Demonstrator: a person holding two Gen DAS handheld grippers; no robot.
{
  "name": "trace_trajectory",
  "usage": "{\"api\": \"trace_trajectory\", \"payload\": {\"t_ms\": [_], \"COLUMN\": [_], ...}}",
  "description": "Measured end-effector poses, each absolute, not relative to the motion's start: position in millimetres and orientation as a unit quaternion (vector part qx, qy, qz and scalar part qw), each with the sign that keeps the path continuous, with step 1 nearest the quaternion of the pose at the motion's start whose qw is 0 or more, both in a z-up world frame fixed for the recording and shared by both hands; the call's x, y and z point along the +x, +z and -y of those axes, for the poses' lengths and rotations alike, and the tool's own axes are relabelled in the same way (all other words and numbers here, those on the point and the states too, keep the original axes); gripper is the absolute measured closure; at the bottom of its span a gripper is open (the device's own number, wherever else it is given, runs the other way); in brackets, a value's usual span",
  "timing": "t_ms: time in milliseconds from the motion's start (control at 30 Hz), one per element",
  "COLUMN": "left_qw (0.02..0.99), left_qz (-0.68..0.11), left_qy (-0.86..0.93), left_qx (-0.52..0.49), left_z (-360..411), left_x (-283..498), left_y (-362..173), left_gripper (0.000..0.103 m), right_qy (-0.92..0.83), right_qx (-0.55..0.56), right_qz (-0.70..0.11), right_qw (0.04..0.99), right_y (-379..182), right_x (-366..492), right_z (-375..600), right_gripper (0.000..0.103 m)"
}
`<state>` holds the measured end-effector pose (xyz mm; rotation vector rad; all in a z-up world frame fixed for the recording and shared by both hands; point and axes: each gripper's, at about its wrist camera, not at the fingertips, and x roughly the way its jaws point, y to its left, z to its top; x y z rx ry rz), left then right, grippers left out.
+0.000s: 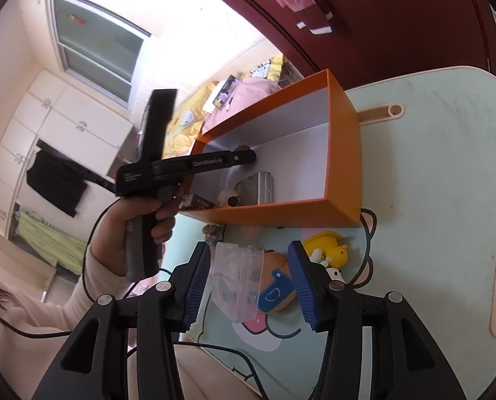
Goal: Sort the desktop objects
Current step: 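Grasp the walnut in the box with the left tool and lift it out, then lower the walnut onto the table and open the left tool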
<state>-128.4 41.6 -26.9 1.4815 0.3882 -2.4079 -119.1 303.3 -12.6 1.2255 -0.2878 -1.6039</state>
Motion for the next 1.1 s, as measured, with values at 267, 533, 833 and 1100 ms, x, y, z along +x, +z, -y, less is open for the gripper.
{"api": "trace_trajectory", "payload": {"t_ms": [267, 533, 833, 1100], "left_qw": [0.119, 0.113, 0.140, 0.143], "left_qz": [-0.152, -0.114, -0.137, -0.149], "left_qy": [-0.873, -0.862, -0.859, -0.848], "left_qx": [0.448, 0.481, 0.473, 0.487], "left_z": [-42, -36, -40, -31], "left_x": [-66, 8, 49, 51], "left_y": [45, 12, -23, -50], "left_gripper": [0.073, 0.073, 0.073, 0.073], "right_qy": [-0.669, -0.672, -0.689, -0.669], "right_qx": [0.508, 0.510, 0.514, 0.584], "right_qz": [0.108, 0.096, 0.014, -0.140], "right_qw": [0.532, 0.528, 0.510, 0.438], "right_y": [-6, 2, 29, 7], "right_x": [-121, -115, -120, -155], "right_z": [-298, -282, -229, -141], "right_gripper": [0.055, 0.055, 0.055, 0.055]}}
